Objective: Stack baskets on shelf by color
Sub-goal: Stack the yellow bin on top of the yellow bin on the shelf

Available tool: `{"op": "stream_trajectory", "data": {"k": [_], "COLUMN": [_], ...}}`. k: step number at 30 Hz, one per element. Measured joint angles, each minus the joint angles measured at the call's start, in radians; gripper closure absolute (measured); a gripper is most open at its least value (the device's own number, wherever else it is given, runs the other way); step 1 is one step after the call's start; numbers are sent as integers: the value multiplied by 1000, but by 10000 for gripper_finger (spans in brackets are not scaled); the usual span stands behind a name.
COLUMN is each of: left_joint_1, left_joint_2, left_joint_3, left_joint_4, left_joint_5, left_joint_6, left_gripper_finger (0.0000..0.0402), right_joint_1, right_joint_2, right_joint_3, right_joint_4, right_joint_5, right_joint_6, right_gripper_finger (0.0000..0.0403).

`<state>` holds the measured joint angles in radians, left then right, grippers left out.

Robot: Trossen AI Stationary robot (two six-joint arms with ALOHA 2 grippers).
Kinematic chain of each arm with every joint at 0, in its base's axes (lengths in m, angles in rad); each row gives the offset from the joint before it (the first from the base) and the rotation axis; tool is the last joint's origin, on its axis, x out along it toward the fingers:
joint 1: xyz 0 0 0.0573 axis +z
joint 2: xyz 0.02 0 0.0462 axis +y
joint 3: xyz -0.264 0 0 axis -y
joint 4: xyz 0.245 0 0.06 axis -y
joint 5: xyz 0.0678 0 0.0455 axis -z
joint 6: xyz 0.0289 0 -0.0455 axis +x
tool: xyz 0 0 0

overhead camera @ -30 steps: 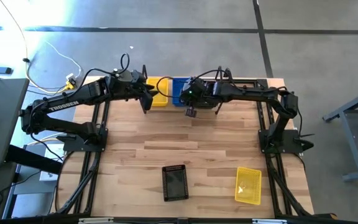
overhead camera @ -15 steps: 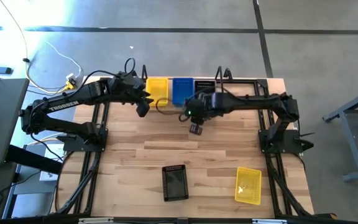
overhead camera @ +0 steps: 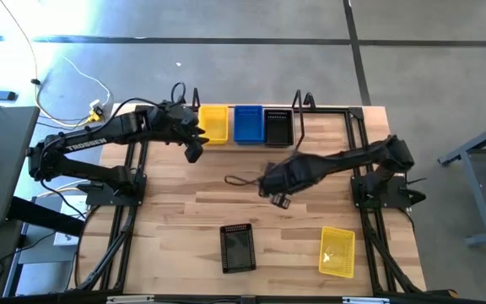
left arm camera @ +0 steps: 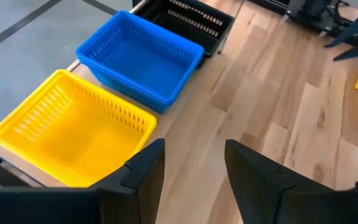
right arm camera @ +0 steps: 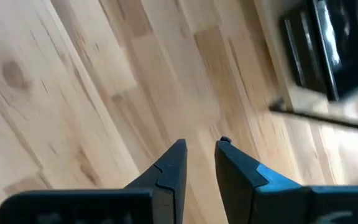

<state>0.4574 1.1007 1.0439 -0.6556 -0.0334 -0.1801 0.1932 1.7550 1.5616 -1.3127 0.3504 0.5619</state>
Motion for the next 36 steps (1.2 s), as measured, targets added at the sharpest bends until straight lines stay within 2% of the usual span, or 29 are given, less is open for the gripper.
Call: {"op": "stream_trajectory", "data": {"k": [7,10,16,24,32,36], "left_joint_1": [-32,-51,-105,-182,-236,-254], "left_joint_2": [0,0,0,0,0,0], "left_joint_3": [0,0,0,0,0,0], "left_joint_4": [0,1,1,1,1,2], "left_joint_5": [0,0,0,0,0,0], "left_joint_6": [0,-12,-27,-44,-56,-56], "left_gripper_finger": [245,245,245,245,245,245], "right_joint_1": [133,193,313,446,563,628], "right_joint_2": [-11,-34,-140,-246,-265,-265], "right_joint_3": [0,-39,-176,-272,-337,-363], "right_joint_4": [-186,-214,-197,-181,-144,-65], "right_joint_5": [20,22,-41,-104,-255,-280], "right_joint_6": [196,288,534,901,1269,1427], "right_gripper_finger": [332,332,332,332,332,332]}}
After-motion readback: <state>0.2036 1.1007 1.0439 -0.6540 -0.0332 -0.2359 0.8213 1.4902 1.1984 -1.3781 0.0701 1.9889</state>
